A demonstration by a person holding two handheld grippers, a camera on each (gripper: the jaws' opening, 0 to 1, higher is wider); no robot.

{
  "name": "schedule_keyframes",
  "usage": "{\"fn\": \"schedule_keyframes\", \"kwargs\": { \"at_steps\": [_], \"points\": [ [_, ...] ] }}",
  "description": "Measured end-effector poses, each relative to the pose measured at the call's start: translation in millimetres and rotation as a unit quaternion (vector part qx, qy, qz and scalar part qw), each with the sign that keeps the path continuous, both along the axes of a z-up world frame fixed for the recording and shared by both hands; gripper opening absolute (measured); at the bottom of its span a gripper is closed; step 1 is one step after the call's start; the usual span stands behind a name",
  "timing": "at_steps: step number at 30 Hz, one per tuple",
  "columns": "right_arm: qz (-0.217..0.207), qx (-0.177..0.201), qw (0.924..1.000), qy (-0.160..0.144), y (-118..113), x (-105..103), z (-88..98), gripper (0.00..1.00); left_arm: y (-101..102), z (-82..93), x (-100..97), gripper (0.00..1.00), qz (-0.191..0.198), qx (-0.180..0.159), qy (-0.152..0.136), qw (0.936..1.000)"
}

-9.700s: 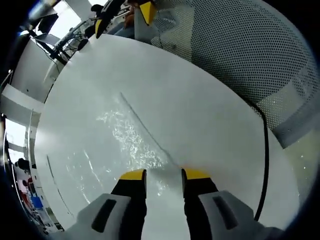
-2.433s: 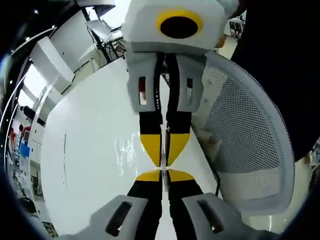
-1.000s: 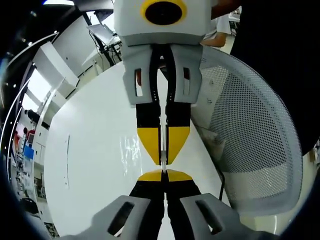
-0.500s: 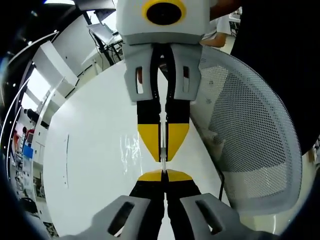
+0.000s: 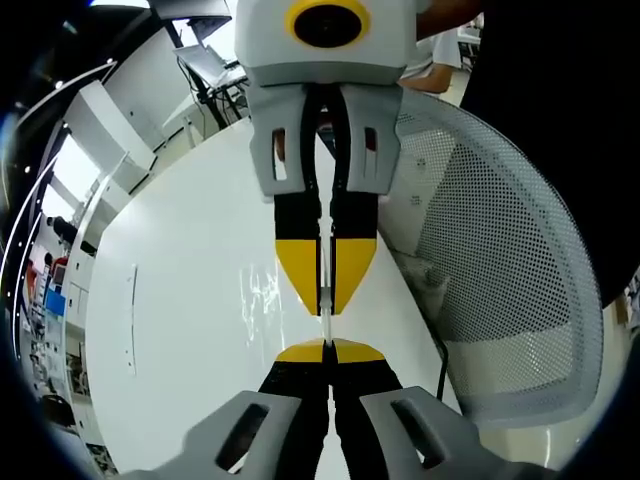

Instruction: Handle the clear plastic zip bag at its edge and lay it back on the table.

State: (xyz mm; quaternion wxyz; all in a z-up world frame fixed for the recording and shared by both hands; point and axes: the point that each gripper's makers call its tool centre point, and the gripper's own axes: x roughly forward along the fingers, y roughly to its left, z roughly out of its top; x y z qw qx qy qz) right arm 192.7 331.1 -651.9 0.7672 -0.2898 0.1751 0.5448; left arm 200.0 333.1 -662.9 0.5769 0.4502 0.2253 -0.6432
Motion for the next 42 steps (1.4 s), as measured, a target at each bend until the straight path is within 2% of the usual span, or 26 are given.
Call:
{"fn": "schedule_keyframes", "kwargs": {
  "at_steps": [42],
  "points": [
    [-0.006,0.004,1.0000,0.004,-2.8,-3.3,-1.1,0.00,5.7,-3.1,-1.9,0.00,-0.001,0.013,0.005,0.9999]
  ]
}}
